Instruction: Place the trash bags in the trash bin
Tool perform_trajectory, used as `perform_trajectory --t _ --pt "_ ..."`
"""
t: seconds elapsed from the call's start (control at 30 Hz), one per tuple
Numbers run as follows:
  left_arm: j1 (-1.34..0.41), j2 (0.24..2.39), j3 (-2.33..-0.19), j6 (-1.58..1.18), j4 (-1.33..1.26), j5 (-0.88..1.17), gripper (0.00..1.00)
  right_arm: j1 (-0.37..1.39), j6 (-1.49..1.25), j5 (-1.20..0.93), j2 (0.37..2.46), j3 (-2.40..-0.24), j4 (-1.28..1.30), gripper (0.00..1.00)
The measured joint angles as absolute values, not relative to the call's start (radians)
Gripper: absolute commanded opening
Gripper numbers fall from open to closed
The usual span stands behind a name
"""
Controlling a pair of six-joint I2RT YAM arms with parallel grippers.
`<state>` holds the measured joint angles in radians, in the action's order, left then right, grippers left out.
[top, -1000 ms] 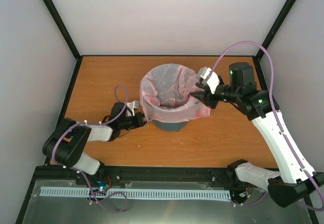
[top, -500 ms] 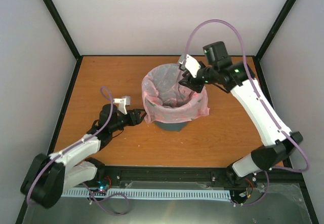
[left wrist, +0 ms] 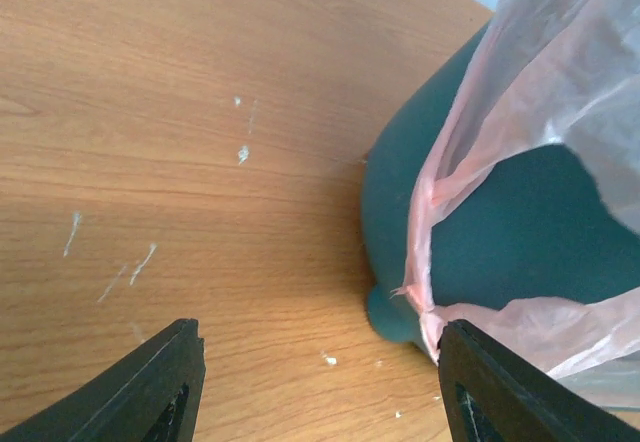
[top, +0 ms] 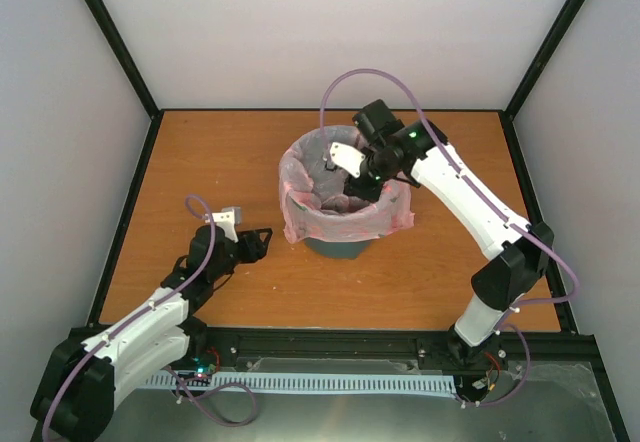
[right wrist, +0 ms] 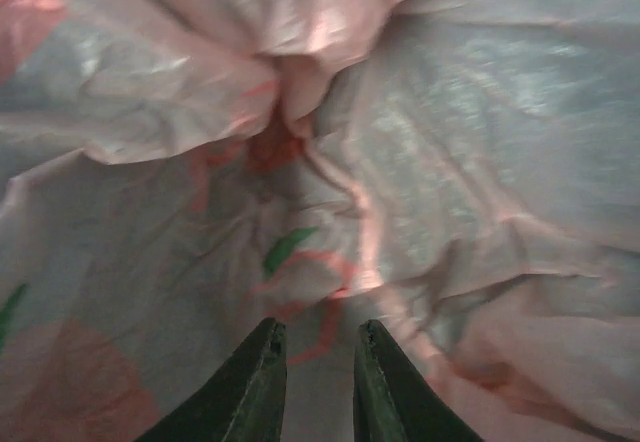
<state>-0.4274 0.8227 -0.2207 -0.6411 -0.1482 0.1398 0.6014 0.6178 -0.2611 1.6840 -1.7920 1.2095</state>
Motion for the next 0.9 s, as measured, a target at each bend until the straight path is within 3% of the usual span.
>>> perform_trajectory --t 0.37,0.9 --pt "-0.427 0.794 -0.207 -0.614 -0.148 0.112 0.65 0.741 0.69 -0.257 1.676 -1.717 1.368 0.2" --pt "-0.427 0.796 -0.199 -0.61 -0.149 0.105 0.66 0.71 0.649 -0.145 1.743 -1.845 1.317 0.16"
